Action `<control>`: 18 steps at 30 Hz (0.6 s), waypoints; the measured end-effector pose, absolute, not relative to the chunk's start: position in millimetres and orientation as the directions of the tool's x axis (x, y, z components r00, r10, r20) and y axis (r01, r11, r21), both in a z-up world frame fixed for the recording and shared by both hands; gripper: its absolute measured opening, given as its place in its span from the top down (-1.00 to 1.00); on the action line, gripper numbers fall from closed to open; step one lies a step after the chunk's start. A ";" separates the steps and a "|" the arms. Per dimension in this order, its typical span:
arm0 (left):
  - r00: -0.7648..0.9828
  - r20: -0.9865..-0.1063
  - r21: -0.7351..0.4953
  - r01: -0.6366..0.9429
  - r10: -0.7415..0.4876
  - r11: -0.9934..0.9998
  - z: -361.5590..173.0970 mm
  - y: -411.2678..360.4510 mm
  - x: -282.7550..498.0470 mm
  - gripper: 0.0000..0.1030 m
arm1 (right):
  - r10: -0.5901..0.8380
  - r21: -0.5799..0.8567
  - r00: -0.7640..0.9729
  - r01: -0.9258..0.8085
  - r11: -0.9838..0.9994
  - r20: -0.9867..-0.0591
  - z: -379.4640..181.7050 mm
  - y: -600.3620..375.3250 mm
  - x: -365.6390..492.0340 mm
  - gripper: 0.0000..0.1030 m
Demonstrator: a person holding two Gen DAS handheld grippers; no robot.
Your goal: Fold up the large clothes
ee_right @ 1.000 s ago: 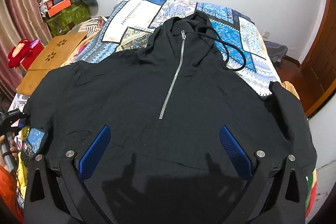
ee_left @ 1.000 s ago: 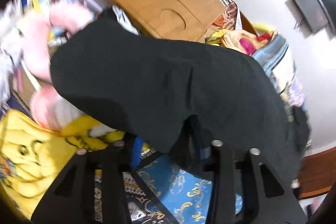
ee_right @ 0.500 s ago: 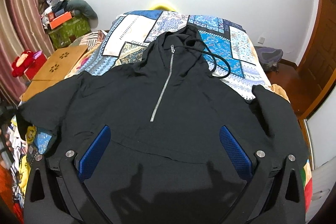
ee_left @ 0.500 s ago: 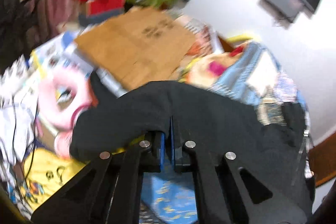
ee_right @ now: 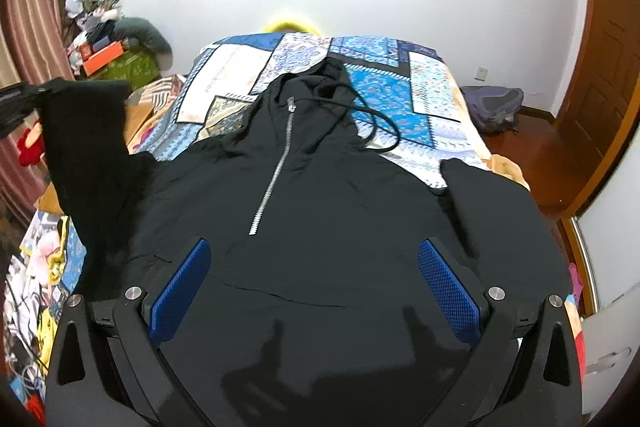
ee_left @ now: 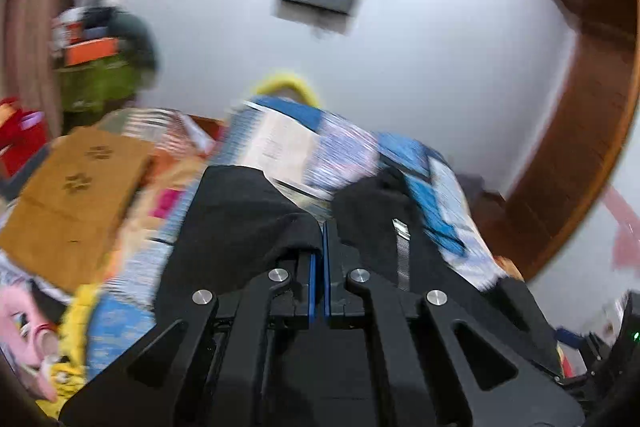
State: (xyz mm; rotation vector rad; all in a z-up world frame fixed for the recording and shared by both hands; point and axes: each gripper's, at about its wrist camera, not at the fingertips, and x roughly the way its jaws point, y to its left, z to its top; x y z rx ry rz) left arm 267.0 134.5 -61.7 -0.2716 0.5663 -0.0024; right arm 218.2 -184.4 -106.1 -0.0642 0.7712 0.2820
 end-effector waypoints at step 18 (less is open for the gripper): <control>0.463 -0.861 -0.123 0.218 -0.213 0.968 -216.5 -24.9 281.0 0.82 | 0.176 0.009 0.648 -0.252 0.968 -0.742 -124.8 -215.9 213.4 -1.00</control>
